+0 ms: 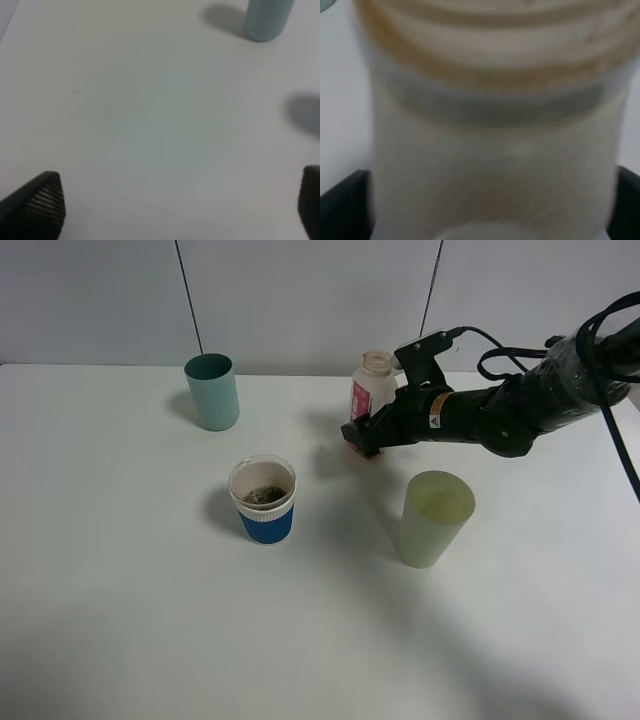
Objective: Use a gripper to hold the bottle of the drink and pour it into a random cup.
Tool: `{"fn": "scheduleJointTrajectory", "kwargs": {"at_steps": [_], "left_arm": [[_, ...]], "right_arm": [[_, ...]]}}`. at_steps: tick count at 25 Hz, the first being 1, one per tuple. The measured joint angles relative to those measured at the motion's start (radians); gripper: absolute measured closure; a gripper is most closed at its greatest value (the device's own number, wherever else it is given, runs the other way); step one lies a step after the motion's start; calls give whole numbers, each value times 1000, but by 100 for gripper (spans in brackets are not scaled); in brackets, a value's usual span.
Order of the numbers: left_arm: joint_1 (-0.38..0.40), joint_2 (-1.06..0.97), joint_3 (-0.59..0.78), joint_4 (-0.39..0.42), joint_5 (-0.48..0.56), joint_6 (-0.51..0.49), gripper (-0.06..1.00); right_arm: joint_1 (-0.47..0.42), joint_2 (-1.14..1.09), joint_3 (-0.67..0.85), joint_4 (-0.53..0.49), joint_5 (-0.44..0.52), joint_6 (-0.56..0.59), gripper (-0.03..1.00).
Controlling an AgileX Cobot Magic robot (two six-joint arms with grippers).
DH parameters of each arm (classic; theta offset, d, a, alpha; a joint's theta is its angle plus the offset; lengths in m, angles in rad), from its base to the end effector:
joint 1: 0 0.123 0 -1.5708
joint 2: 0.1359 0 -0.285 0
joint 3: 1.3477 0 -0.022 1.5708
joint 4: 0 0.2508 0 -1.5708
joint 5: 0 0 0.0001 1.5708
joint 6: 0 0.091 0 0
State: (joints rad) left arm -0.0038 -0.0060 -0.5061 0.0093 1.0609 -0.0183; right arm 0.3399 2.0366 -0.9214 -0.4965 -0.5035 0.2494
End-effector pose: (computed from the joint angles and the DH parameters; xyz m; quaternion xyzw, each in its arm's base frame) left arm -0.0065 0.0008 0.2789 -0.0064 0.8501 -0.0012 0.5266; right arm 0.3550 0.1477 0.1062 -0.2834 0.8277 0.1360 0.4648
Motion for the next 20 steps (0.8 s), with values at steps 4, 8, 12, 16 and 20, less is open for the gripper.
{"fn": "scheduleJointTrajectory", "kwargs": {"at_steps": [4,8,12,16,20], "left_arm": [[0,0,0,0,0,0,2],[0,0,0,0,0,0,2],[0,0,0,0,0,0,2],[0,0,0,0,0,0,2],[0,0,0,0,0,0,2]], "right_arm": [[0,0,0,0,0,0,5],[0,-3,0,-9,19,13,5],[0,-62,1,-19,80,20,5],[0,-180,1,-5,142,21,5],[0,-320,2,4,216,21,5]]}}
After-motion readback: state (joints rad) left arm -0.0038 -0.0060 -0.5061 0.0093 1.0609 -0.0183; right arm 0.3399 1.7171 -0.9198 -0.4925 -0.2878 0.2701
